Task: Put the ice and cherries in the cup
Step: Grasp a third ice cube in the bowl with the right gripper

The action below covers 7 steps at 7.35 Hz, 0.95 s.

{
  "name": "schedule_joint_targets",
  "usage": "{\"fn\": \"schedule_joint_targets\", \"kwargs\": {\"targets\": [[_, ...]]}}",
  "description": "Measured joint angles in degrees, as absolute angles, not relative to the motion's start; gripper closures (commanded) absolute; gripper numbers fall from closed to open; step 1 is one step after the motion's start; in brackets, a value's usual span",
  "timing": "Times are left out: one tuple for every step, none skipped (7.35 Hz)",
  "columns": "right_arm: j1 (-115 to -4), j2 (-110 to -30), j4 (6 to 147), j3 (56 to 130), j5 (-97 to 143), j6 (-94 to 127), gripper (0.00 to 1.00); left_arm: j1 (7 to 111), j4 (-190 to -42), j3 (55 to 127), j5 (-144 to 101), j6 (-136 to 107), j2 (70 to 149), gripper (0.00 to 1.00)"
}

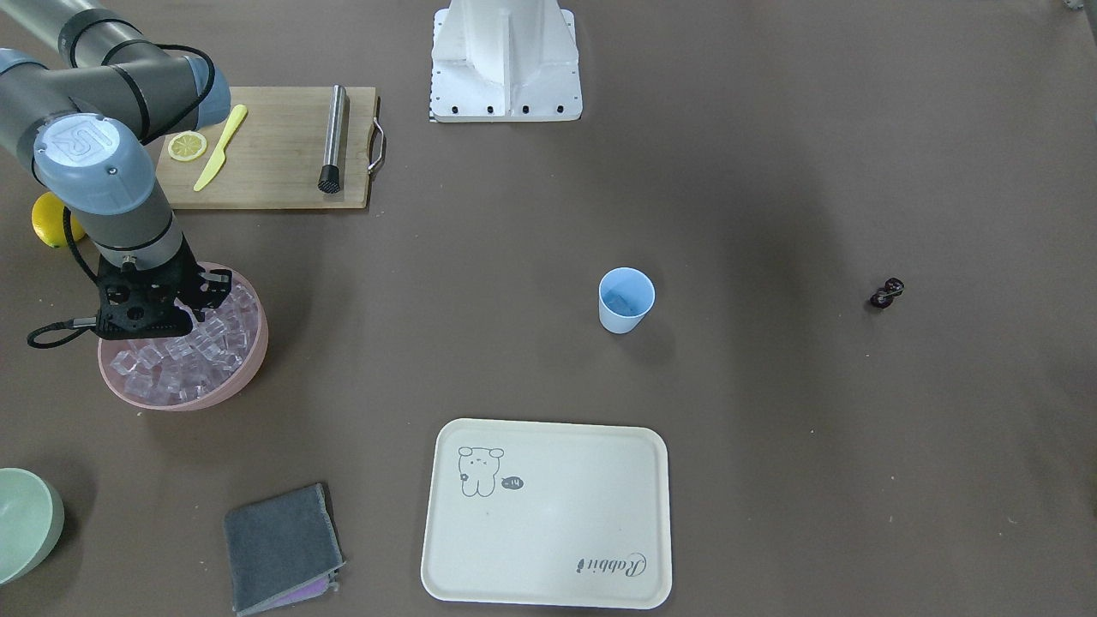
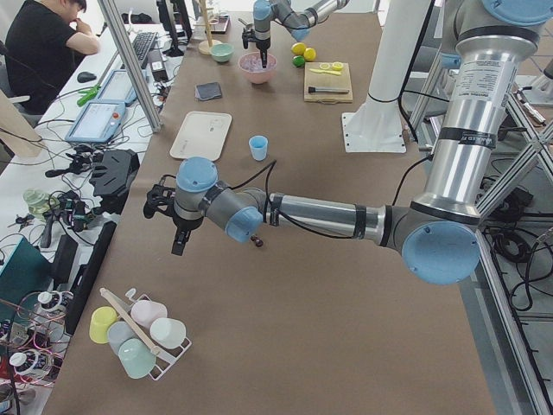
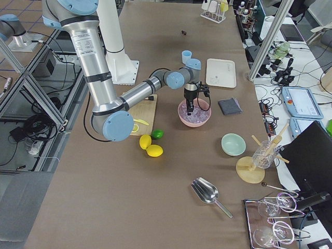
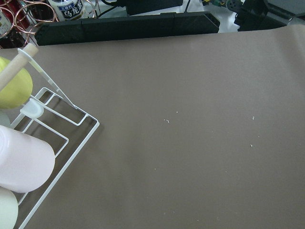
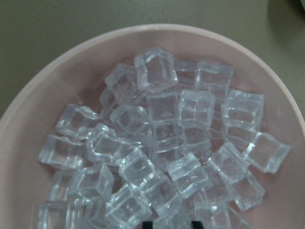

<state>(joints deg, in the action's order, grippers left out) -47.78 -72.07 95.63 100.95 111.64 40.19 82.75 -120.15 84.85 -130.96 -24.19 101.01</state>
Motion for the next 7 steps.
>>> {"fn": "schedule_joint_targets", "kwargs": {"targets": [[-47.7,-72.1,95.6,100.9,111.6,40.2,0.73,82.8,-120.1,84.8,-131.0,-24.2,101.0,0.02],[-47.7,-72.0,95.6,100.9,111.6,40.1,0.73,82.8,-120.1,84.8,-131.0,-24.2,101.0,0.02],[-47.7,-71.6,95.8,101.0,111.7,40.0,0.73,82.8,-120.1,84.8,-131.0,-24.2,101.0,0.02],[-47.9,-70.8,96.1,101.0,111.8,39.8,0.7,82.8,-120.2,84.8,-131.0,-24.1,101.0,0.02],[-48.0,-70.4,96.3,100.9,111.8,39.6,0.63,82.8,-120.2,84.7,-131.0,-24.1,100.9,0.02],[-48.0,-70.3,96.3,100.8,111.7,39.4,0.6,82.8,-120.2,84.6,-131.0,-24.1,100.9,0.02],[-48.4,-70.4,96.3,100.8,111.7,38.7,0.61,82.7,-120.2,84.5,-131.0,-24.1,100.9,0.02]]}}
